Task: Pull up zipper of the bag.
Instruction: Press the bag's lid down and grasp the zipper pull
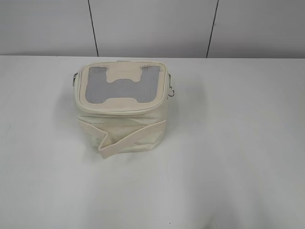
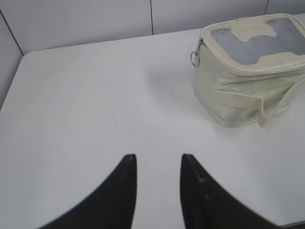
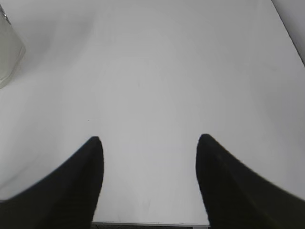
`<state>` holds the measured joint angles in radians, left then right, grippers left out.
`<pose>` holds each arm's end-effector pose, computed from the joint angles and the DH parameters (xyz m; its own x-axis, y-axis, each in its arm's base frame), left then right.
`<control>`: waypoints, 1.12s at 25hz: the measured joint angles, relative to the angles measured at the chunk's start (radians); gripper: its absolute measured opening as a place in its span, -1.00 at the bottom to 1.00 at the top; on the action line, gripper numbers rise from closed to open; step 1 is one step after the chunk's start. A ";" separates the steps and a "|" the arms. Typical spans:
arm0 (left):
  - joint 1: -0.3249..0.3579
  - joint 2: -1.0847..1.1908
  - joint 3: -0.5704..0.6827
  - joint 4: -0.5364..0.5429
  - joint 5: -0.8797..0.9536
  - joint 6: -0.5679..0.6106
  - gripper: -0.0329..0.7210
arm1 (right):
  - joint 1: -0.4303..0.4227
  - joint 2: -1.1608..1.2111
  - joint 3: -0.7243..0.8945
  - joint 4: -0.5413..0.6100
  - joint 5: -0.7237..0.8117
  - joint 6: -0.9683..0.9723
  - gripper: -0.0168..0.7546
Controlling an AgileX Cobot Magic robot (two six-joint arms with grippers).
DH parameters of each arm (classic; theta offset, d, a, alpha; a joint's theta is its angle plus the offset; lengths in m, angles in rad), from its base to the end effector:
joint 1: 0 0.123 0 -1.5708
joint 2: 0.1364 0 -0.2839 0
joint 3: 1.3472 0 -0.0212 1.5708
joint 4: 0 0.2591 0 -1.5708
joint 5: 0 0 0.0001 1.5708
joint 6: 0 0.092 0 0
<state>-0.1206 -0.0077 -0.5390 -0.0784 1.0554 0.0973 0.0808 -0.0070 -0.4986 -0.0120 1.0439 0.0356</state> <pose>-0.0023 -0.0060 0.2924 -0.3936 0.1066 -0.9131 0.2052 0.9784 0.0257 0.0043 -0.0006 0.2818 -0.4364 -0.0057 -0.8997 -0.0585 0.9980 0.0221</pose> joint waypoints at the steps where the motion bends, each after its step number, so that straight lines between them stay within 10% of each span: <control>1: 0.000 0.000 0.000 0.000 0.000 0.000 -0.28 | 0.000 0.000 0.000 0.000 0.000 0.000 0.31; 28: 0.000 0.000 0.000 0.000 0.000 0.000 -0.28 | 0.000 0.056 -0.012 0.143 -0.016 -0.077 0.24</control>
<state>-0.1206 -0.0077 -0.5390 -0.0784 1.0554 0.0973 0.0808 0.0493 -0.5106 0.1314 1.0275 -0.0413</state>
